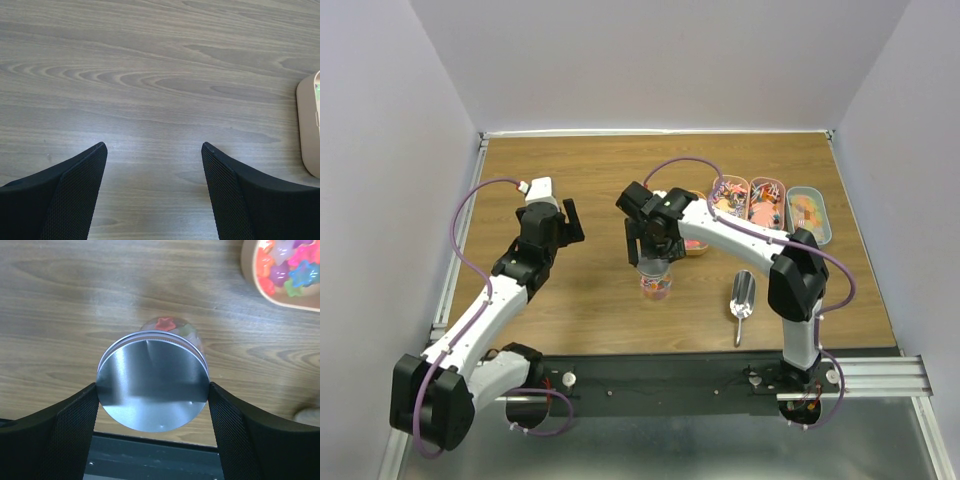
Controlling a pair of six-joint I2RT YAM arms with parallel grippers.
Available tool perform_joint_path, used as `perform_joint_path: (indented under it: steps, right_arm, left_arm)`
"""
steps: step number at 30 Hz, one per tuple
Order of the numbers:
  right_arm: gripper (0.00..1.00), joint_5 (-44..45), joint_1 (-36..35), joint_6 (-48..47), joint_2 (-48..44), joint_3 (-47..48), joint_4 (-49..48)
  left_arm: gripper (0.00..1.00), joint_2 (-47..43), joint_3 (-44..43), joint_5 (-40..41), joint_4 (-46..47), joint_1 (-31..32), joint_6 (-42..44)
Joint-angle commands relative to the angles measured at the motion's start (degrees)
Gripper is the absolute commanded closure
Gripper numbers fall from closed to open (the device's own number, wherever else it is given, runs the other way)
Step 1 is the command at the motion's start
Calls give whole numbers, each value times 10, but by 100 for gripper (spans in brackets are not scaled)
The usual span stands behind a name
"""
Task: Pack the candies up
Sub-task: Pick up the bottle lid at the center of the board, then close the bottle lid on the packing bottle.
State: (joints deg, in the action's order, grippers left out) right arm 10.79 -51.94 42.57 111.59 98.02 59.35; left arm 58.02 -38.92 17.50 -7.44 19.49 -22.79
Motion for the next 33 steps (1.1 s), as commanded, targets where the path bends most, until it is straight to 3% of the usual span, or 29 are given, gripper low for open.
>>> perform_joint_path:
  steps: [1, 33]
  right_arm:
    - [14, -10, -16, 8, 16, -14, -7]
    - [11, 41, -33, 35, 28, -33, 27]
  left_arm:
    - [16, 4, -14, -18, 0, -4, -3]
    - [17, 13, -17, -32, 5, -9, -1]
